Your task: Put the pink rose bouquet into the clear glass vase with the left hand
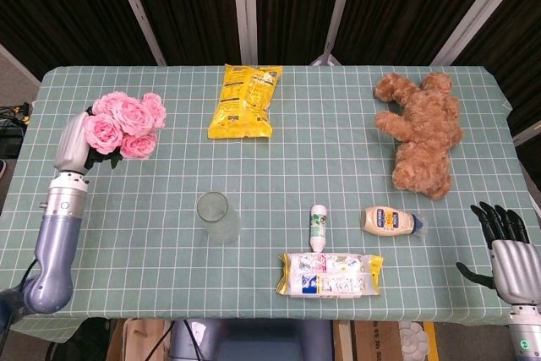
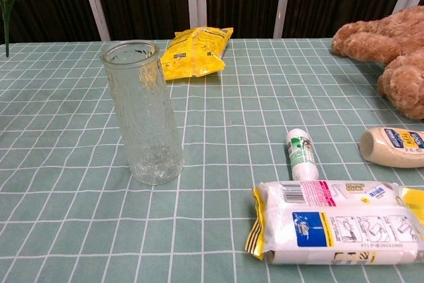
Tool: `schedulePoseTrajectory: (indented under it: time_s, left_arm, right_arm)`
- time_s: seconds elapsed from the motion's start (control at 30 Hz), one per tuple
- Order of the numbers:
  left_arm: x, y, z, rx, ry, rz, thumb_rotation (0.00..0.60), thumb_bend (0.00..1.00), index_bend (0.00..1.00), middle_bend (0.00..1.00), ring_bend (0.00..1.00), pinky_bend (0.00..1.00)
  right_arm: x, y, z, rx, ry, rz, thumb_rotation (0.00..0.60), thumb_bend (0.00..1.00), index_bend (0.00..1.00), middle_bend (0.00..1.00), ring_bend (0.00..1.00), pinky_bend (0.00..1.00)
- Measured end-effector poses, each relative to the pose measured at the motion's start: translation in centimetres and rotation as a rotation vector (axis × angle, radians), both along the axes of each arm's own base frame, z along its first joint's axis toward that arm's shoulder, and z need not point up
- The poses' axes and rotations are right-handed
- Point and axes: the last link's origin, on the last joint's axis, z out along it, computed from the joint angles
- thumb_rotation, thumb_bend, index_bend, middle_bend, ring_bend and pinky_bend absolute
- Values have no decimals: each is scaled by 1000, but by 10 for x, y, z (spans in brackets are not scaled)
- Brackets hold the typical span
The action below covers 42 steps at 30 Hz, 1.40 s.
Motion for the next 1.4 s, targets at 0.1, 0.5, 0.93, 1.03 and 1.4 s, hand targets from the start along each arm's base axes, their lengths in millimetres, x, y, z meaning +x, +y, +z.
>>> schedulePoseTrajectory:
  time_s: [0.1,0.5,0.93,1.03,1.4]
  left_arm:
    - [11,-6,12,-25,-95,-27,600,449,406,446,264,309]
    - [61,-32,16,-151,-470,-175,600,449,409,447,264,307]
    - [111,-55,21,-223,-623,-289,600,449,411,448,264,307]
    - [116,-58,18,-256,-626,-284,600,449,411,447,264,307]
    - [131,-72,18,-344,-557,-288,600,448,409,441,264,307]
  right_arm:
    - [0,0,0,-1,-2,1,600,169,123,105,10,0]
    - [-1,1,3,-8,-8,3,600,169,124,105,10,0]
    - [0,1,6,-19,-16,7,600,170,123,105,10,0]
    - [-1,2,7,-24,-18,6,600,169,123,105,11,0]
    - [-2,2,11,-41,-28,2,600,170,124,105,11,0]
